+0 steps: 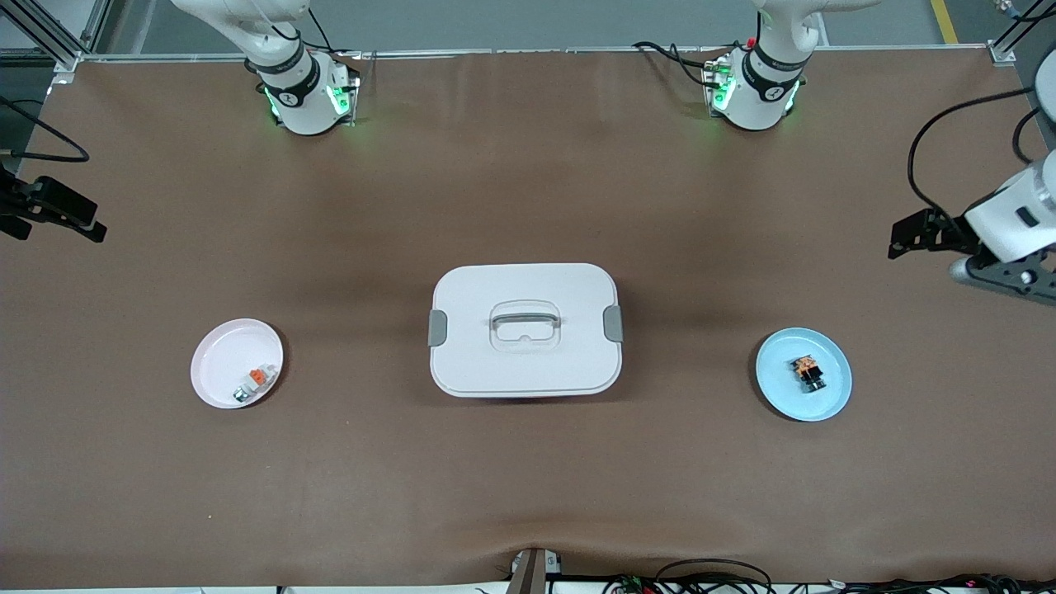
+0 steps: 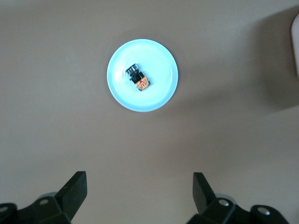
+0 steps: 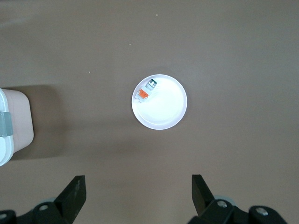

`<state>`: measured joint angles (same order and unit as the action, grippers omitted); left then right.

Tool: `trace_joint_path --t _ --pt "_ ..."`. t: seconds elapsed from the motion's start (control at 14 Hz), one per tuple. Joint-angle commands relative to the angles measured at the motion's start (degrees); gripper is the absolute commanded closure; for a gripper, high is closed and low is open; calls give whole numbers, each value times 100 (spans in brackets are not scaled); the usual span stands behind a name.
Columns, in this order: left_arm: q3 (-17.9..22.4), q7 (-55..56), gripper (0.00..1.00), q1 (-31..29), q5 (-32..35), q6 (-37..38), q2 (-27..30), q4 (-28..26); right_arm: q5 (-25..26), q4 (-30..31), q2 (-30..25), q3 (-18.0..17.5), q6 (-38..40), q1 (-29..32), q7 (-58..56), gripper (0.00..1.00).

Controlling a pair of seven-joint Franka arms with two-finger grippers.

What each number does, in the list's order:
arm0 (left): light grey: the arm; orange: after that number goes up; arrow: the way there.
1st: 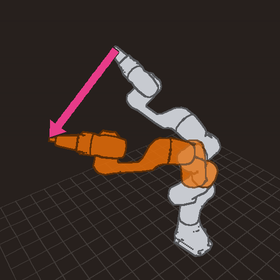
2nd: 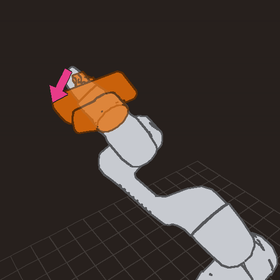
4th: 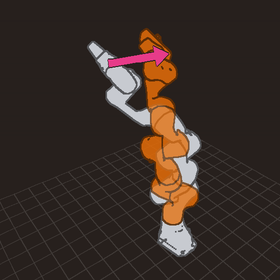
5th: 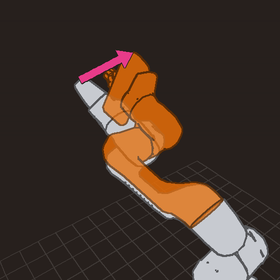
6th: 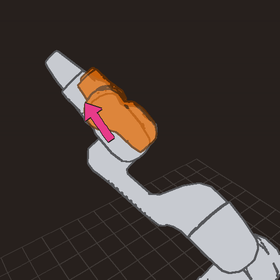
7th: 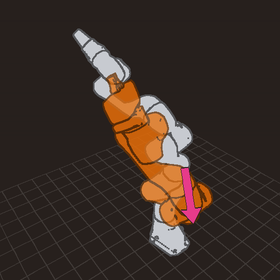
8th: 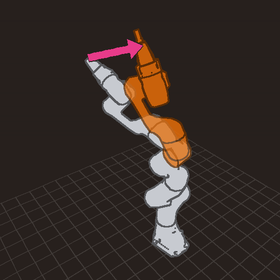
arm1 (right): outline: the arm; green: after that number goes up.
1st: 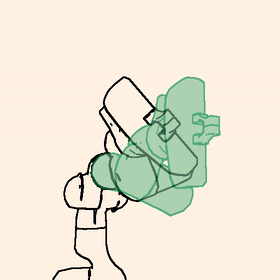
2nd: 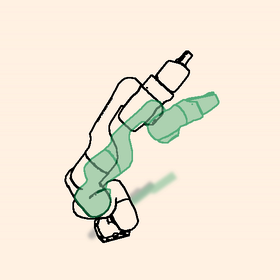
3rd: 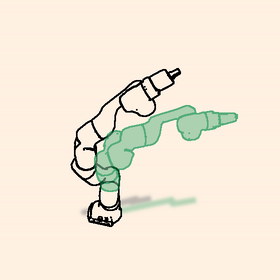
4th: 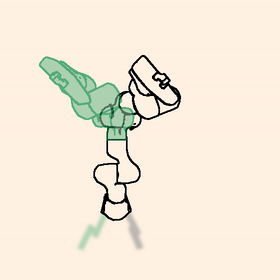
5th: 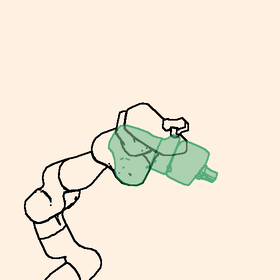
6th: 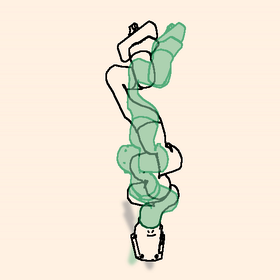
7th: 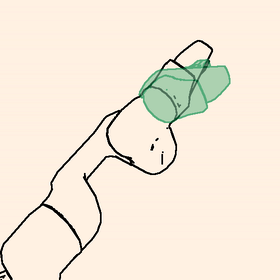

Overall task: Transfer orange switch to right arm and place
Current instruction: 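Move the left gripper toward the light-blue plate, then lower the left gripper and grasp the black-orange switch on the plate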

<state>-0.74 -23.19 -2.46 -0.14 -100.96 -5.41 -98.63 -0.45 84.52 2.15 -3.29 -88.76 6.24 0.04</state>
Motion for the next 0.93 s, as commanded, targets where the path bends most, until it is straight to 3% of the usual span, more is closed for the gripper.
trace_joint_path --t 0.0,0.43,0.64,0.85 --pt "21 -1069 0 -35 -30 -528 -415 -130 98 3 -57 -13 8 8 -57 0" --pt "3 -3205 0 -132 -21 -1373 -1101 -446 98 3 -57 -13 17 35 -48 0" --pt "3 -4997 0 -184 -47 -2329 -1567 -551 98 3 -48 -5 17 35 -48 0" --pt "-14 -5319 0 -185 -65 -2901 -1806 -805 98 3 -48 -5 17 44 -48 0"
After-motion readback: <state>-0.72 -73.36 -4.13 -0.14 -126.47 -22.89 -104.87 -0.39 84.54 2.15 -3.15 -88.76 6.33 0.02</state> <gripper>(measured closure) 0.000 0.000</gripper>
